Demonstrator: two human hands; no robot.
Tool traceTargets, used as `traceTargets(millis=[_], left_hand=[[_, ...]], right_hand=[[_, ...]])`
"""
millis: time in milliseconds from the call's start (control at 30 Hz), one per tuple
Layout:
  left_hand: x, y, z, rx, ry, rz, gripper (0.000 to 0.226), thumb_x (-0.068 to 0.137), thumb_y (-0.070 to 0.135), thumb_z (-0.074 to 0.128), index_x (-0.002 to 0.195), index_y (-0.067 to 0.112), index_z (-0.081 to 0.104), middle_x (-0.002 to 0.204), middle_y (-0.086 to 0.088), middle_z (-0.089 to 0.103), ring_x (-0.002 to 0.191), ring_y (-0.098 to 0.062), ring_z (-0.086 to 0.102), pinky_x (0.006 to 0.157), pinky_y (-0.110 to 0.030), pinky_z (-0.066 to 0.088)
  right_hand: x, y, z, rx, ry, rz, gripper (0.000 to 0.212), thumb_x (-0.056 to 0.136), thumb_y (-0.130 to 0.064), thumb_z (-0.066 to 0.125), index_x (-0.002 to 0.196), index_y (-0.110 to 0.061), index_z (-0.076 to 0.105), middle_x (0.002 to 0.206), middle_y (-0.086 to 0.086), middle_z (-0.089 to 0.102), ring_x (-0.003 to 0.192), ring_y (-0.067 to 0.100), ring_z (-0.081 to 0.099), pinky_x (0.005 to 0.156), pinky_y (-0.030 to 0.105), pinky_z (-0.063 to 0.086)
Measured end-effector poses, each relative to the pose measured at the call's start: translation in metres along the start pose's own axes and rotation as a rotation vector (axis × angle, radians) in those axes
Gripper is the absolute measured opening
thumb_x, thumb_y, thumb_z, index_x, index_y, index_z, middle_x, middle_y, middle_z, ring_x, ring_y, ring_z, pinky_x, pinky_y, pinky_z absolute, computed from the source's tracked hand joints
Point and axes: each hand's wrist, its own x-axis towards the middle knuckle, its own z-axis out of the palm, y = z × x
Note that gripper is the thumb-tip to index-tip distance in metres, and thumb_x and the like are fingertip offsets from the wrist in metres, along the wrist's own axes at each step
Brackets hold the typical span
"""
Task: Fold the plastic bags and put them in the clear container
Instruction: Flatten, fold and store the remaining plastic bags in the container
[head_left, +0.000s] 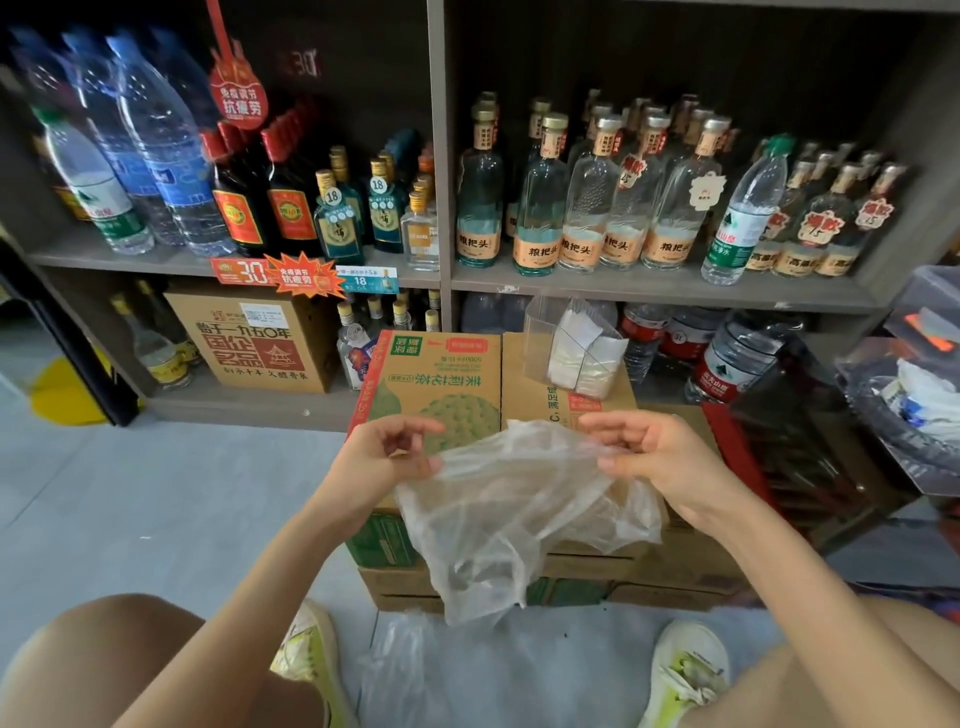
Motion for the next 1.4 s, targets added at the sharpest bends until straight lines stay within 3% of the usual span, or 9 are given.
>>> traceTargets(millis=[100, 233, 400, 600, 700, 867, 1067, 1233, 1400], left_hand=[[0.001, 0.008, -0.005, 0.116, -0.089, -0.054, 0.039, 0.064, 0.022, 0.084, 0.1, 0.023, 0.071, 0.09, 0.011, 0.067, 0.088, -0.007, 0.062, 0.083, -0.021, 0.044], [0.007, 0.021, 0.002, 0.149, -0.161, -0.093, 0.067, 0.066, 0.065, 0.067, 0.122, 0.029, 0.062, 0.12, 0.018, 0.062, 0.105, 0.005, 0.057, 0.095, -0.023, 0.041], [0.025, 0.03, 0.033, 0.13, -0.307, -0.114, 0.052, 0.088, 0.039, 0.059, 0.138, 0.024, 0.05, 0.131, 0.011, 0.055, 0.115, -0.008, 0.054, 0.094, -0.025, 0.045], [0.034, 0.015, 0.037, 0.084, -0.217, -0.029, 0.006, 0.088, 0.009, 0.064, 0.088, 0.01, 0.07, 0.072, 0.003, 0.071, 0.065, -0.009, 0.062, 0.066, -0.021, 0.05], [0.036, 0.009, 0.032, 0.045, -0.136, -0.012, 0.01, 0.09, 0.016, 0.062, 0.093, 0.01, 0.069, 0.072, 0.003, 0.069, 0.067, -0.007, 0.062, 0.071, -0.02, 0.051], [0.039, 0.0, 0.042, 0.112, -0.267, -0.03, 0.042, 0.08, 0.046, 0.066, 0.115, 0.023, 0.065, 0.112, 0.005, 0.068, 0.102, -0.006, 0.064, 0.089, -0.022, 0.051], [0.047, -0.009, 0.047, 0.096, -0.161, 0.008, 0.015, 0.077, 0.017, 0.075, 0.091, 0.015, 0.073, 0.088, 0.002, 0.075, 0.083, -0.014, 0.069, 0.08, -0.021, 0.052], [0.06, -0.004, 0.025, 0.038, -0.065, -0.036, 0.021, 0.074, 0.02, 0.076, 0.089, 0.005, 0.072, 0.088, -0.011, 0.073, 0.078, -0.019, 0.066, 0.076, -0.022, 0.054], [0.065, 0.0, 0.006, 0.072, -0.149, -0.09, 0.019, 0.067, 0.025, 0.076, 0.078, 0.01, 0.072, 0.072, -0.001, 0.07, 0.067, -0.012, 0.061, 0.072, -0.024, 0.052]], right_hand=[[0.006, -0.01, -0.001, 0.079, -0.027, 0.001, 0.05, 0.077, 0.025, 0.055, 0.103, -0.015, 0.068, 0.099, 0.003, 0.073, 0.092, 0.01, 0.067, 0.076, 0.021, 0.055], [0.016, -0.018, 0.003, 0.075, -0.09, -0.02, 0.051, 0.078, 0.028, 0.049, 0.101, -0.013, 0.068, 0.093, 0.003, 0.074, 0.091, 0.011, 0.068, 0.075, 0.023, 0.056], [0.03, -0.022, 0.011, 0.086, -0.157, -0.004, 0.05, 0.077, 0.03, 0.046, 0.103, -0.007, 0.067, 0.089, 0.008, 0.074, 0.09, 0.015, 0.07, 0.068, 0.022, 0.055], [0.044, -0.016, 0.004, 0.103, -0.09, -0.007, 0.055, 0.078, 0.031, 0.042, 0.104, -0.011, 0.066, 0.09, 0.005, 0.074, 0.089, 0.01, 0.069, 0.066, 0.02, 0.054], [0.048, -0.009, 0.0, 0.104, -0.075, 0.003, 0.055, 0.078, 0.03, 0.045, 0.105, -0.014, 0.065, 0.092, 0.003, 0.074, 0.09, 0.01, 0.068, 0.07, 0.022, 0.055], [0.058, -0.004, 0.0, 0.197, -0.045, 0.028, 0.05, 0.079, 0.029, 0.046, 0.105, -0.01, 0.065, 0.093, 0.007, 0.073, 0.089, 0.014, 0.069, 0.072, 0.024, 0.057], [0.067, -0.002, -0.001, 0.217, -0.03, 0.042, 0.046, 0.078, 0.026, 0.053, 0.104, -0.009, 0.065, 0.094, 0.008, 0.072, 0.086, 0.013, 0.068, 0.069, 0.02, 0.055], [0.068, 0.004, -0.02, 0.006, -0.066, 0.05, 0.043, 0.072, 0.02, 0.065, 0.103, -0.011, 0.066, 0.098, 0.007, 0.071, 0.091, 0.016, 0.067, 0.074, 0.021, 0.055], [0.072, 0.005, -0.037, -0.097, -0.011, 0.036, 0.039, 0.073, 0.017, 0.066, 0.098, -0.013, 0.068, 0.093, 0.005, 0.072, 0.087, 0.014, 0.069, 0.073, 0.019, 0.054]])
